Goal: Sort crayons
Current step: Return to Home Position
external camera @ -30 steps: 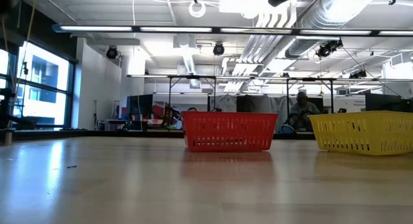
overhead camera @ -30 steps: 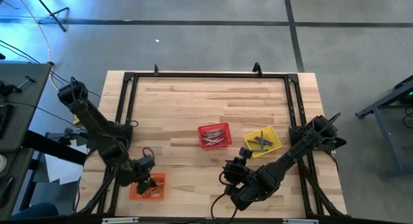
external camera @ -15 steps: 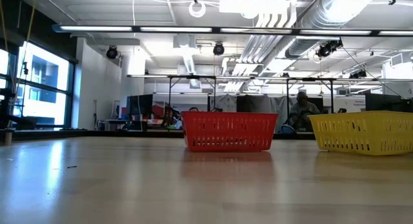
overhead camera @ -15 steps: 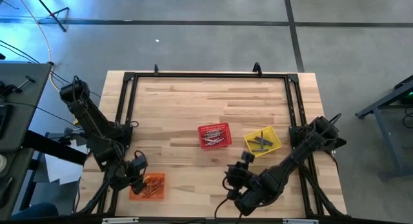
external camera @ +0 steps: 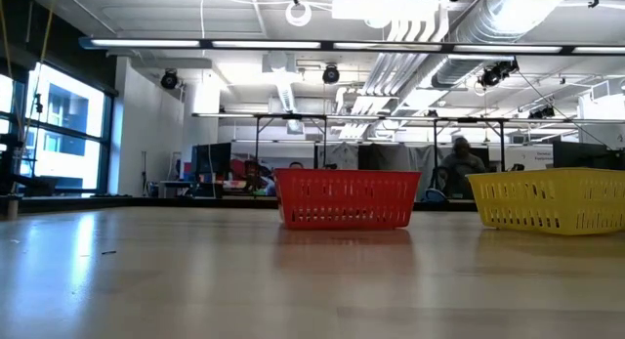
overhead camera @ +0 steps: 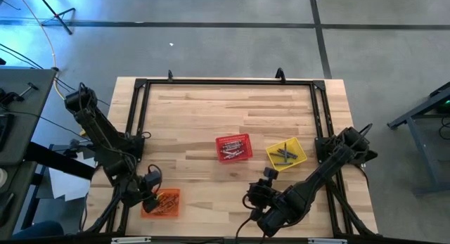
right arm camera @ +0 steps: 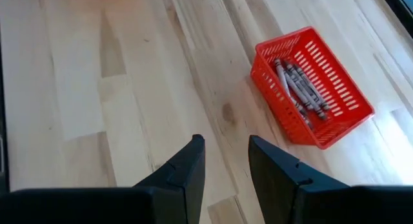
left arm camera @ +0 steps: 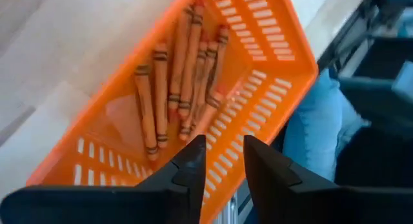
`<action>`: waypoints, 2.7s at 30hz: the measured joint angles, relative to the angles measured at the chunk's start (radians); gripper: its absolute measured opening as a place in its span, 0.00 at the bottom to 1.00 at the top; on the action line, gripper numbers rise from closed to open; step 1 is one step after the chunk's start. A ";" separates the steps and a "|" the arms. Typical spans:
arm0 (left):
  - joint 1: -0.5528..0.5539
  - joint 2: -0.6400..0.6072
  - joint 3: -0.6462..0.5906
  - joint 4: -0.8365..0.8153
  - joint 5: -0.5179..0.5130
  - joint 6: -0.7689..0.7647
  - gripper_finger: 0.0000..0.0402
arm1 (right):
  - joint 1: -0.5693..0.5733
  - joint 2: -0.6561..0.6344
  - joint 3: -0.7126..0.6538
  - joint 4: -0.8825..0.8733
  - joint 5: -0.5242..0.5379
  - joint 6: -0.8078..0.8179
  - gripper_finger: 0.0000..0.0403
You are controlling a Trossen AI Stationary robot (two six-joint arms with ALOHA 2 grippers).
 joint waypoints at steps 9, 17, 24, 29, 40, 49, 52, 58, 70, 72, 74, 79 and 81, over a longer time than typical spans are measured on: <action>0.020 0.000 0.000 0.416 -0.120 0.347 0.25 | 0.010 0.000 0.042 -0.039 -0.004 0.007 0.28; 0.024 -0.002 0.001 0.890 -0.257 0.992 0.25 | 0.051 0.000 0.131 -0.102 -0.011 -0.068 0.28; 0.024 -0.001 0.001 0.946 -0.260 1.002 0.25 | 0.085 0.000 0.273 -0.181 0.124 -0.035 0.28; 0.024 -0.001 0.001 0.941 -0.260 1.002 0.25 | 0.135 0.000 0.351 -0.181 0.318 -0.050 0.28; 0.026 -0.001 0.001 0.939 -0.259 0.837 0.25 | 0.205 0.000 0.371 -0.131 0.505 -0.177 0.28; 0.026 -0.001 0.001 0.939 -0.259 0.847 0.25 | 0.200 0.000 0.372 -0.177 0.819 -0.102 0.28; 0.026 -0.001 0.001 0.938 -0.259 0.847 0.25 | 0.198 0.000 0.372 -0.176 0.769 -0.173 0.28; 0.026 -0.001 0.001 0.938 -0.259 0.847 0.25 | 0.194 0.000 0.372 -0.175 0.463 -0.183 0.28; 0.026 -0.001 0.001 0.938 -0.258 0.846 0.25 | 0.185 0.000 0.371 -0.175 -0.266 -0.184 0.28; 0.026 -0.001 0.001 0.938 -0.258 0.846 0.25 | 0.177 0.000 0.371 -0.175 -0.364 -0.184 0.28; 0.026 -0.001 0.001 0.938 -0.258 0.846 0.25 | 0.169 0.000 0.371 -0.175 -0.428 -0.192 0.28; 0.026 -0.001 0.001 0.938 -0.258 0.846 0.25 | 0.101 0.000 0.349 -0.155 -0.486 -0.504 0.28; 0.026 -0.001 0.001 0.938 -0.258 0.846 0.25 | 0.071 -0.012 0.321 -0.158 -0.557 -0.557 0.28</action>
